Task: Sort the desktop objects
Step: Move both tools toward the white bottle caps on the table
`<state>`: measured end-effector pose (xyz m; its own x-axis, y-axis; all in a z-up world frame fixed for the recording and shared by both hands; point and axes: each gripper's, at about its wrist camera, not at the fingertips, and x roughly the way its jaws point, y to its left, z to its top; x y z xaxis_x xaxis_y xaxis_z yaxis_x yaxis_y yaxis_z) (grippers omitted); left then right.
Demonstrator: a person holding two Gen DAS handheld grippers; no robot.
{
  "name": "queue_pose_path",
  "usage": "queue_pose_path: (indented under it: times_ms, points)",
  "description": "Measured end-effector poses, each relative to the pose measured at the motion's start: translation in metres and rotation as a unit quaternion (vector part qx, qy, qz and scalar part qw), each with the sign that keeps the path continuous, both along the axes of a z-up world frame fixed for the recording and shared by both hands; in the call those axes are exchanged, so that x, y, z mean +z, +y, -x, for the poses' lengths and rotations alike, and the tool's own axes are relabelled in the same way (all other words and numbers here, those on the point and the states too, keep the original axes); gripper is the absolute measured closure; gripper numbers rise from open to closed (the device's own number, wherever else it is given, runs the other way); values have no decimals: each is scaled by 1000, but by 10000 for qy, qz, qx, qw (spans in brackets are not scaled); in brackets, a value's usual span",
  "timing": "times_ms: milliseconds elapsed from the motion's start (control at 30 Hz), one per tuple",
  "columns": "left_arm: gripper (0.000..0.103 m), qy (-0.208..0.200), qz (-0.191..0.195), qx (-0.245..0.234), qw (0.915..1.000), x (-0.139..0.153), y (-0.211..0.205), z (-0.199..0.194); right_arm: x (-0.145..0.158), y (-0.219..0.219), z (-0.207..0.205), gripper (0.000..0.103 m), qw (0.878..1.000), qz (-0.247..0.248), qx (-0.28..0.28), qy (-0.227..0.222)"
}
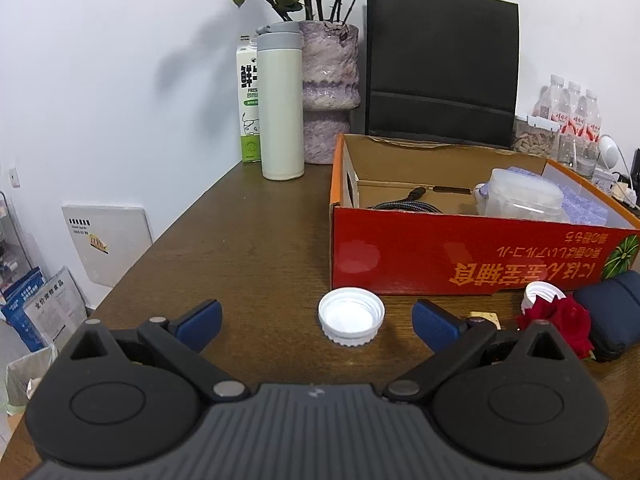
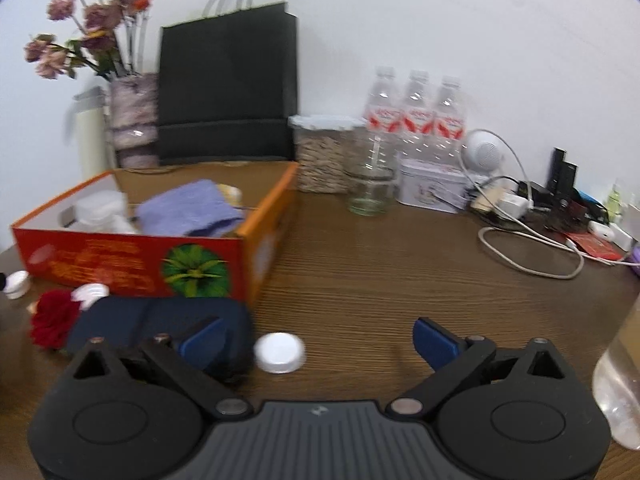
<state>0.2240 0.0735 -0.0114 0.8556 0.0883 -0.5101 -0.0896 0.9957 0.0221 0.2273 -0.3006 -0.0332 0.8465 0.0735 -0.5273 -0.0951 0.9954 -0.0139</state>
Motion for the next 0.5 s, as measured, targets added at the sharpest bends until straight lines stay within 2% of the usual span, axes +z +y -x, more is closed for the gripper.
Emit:
queue_pose_path:
  times_ms: [67, 333, 500]
  points:
    - [0, 37, -34, -41, 10000, 0, -2, -5, -3, -4, -5, 13, 9999, 61, 10, 110]
    - [0, 374, -64, -61, 9993, -5, -6, -26, -14, 1, -20, 16, 9978, 201, 425, 458]
    - [0, 553, -33, -85, 9984, -7, -7, -38, -16, 2, -31, 26, 9967, 39, 587, 554]
